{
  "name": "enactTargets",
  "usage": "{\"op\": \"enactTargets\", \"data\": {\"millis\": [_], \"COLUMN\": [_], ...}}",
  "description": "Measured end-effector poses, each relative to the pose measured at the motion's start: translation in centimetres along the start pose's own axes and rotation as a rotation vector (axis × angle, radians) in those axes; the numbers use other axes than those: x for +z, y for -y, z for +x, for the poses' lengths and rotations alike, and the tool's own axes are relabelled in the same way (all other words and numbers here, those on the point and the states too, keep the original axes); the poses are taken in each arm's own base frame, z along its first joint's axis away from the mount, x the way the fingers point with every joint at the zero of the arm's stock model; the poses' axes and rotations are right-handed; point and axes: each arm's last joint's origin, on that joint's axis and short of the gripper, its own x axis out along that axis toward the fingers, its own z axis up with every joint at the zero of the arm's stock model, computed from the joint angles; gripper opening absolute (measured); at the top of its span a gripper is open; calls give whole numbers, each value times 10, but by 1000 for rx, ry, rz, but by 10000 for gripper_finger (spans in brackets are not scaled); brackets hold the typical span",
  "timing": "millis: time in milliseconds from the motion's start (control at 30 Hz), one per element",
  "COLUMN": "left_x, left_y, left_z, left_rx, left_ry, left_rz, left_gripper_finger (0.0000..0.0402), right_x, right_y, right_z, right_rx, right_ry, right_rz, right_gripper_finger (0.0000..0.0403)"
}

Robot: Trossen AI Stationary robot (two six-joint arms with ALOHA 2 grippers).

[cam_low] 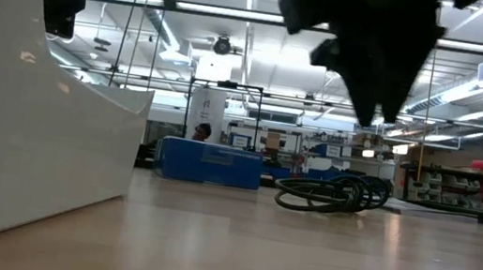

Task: Pick and place USB-C Cables
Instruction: Put the white charger cable into the white bin

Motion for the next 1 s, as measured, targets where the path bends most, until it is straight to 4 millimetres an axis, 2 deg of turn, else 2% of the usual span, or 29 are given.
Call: {"op": "enactTargets", "data": {"millis": [133, 367, 533, 733, 1000], "left_x": [0, 0, 0, 0, 0], "left_y": [0, 0, 0, 0, 0], "left_z": [0, 0, 0, 0, 0], "left_rx": [0, 1, 0, 0, 0], "left_ry": [0, 0, 0, 0, 0], "left_rz": [0, 0, 0, 0, 0], "left_gripper_finger": [142, 142, 142, 142, 142], "right_x": [-9, -21, -30, -54, -95], "right_y": [-16, -44, -59, -78, -103], "right_z": [12, 29, 34, 27, 22], "right_rx": [-20, -52, -139, -206, -145], "right_ry": [-75, -119, -117, -54, 72], "right_rz": [10, 2, 20, 130, 364], "right_gripper_finger": [178, 178, 178, 178, 178]}}
